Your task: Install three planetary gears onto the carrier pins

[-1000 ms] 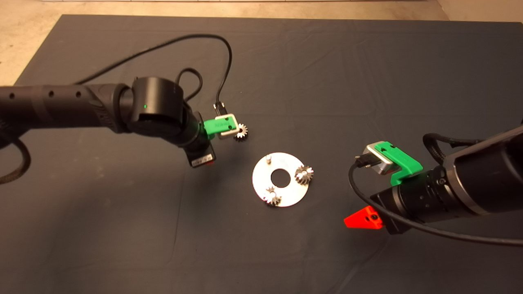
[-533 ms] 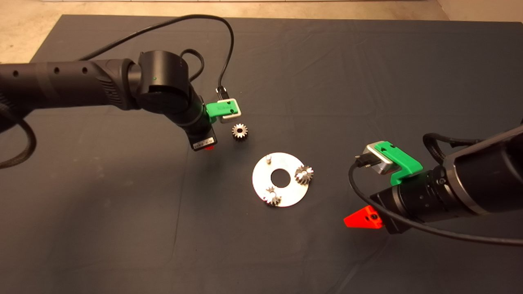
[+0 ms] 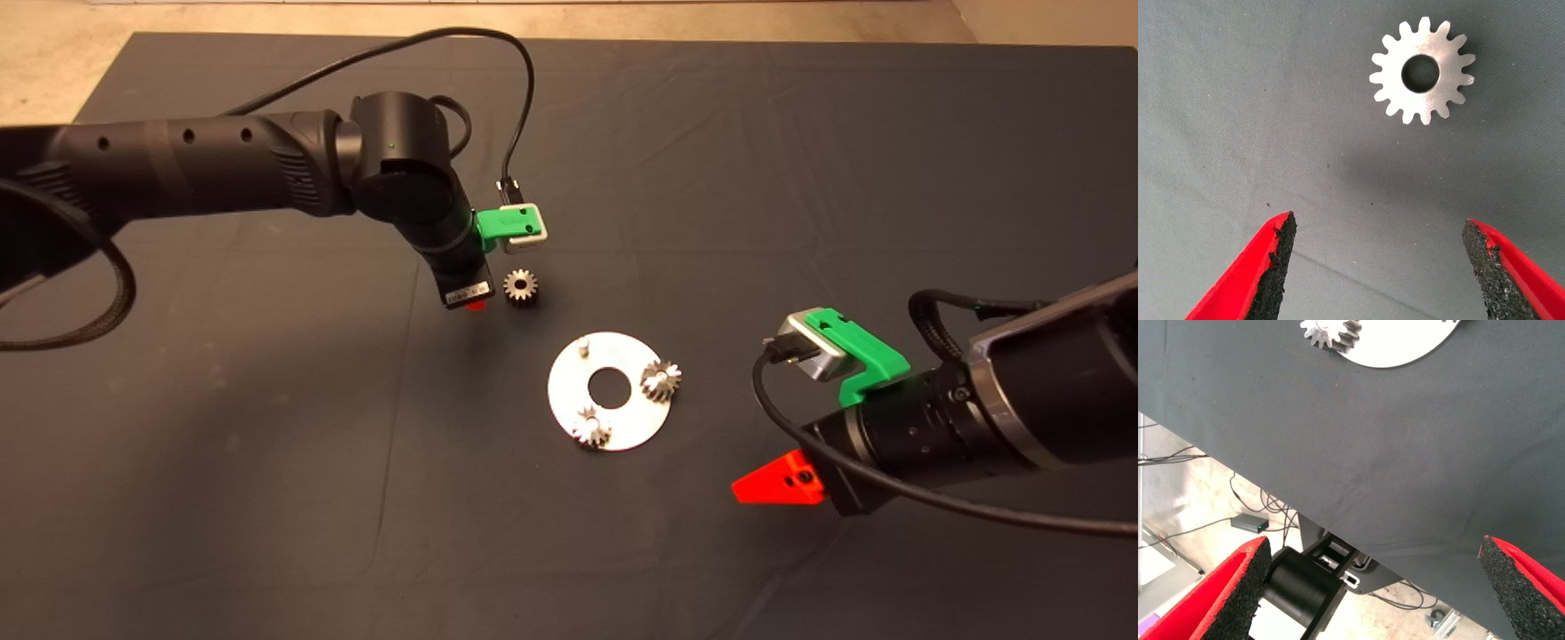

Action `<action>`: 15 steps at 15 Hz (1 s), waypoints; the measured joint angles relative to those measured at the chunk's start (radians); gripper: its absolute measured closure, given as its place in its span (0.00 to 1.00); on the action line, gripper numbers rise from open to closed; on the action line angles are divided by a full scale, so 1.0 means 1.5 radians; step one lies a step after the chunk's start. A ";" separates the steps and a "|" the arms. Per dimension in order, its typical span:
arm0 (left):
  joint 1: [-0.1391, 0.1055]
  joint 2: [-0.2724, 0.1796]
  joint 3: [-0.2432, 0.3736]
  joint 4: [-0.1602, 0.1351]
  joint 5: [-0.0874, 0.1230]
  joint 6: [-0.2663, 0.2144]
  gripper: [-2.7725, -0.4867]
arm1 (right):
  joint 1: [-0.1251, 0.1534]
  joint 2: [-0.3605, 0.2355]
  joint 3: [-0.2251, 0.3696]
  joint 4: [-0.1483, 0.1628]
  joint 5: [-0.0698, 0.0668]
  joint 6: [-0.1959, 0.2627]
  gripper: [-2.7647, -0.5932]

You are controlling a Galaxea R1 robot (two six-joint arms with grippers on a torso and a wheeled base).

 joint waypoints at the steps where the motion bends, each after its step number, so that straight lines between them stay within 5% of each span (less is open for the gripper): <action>1: 0.000 0.000 0.000 -0.002 0.000 0.000 0.44 | 0.000 0.000 -0.001 0.000 0.001 -0.001 0.20; 4: 0.000 -0.001 0.000 -0.035 -0.022 0.000 0.44 | 0.001 0.000 -0.002 0.000 0.007 -0.001 0.20; 10: 0.000 0.019 -0.003 -0.040 -0.031 0.000 0.44 | 0.008 0.000 -0.002 0.000 0.010 -0.001 0.20; 15: 0.000 0.039 -0.055 -0.042 -0.048 0.013 0.44 | 0.011 0.000 -0.002 0.000 0.011 -0.001 0.20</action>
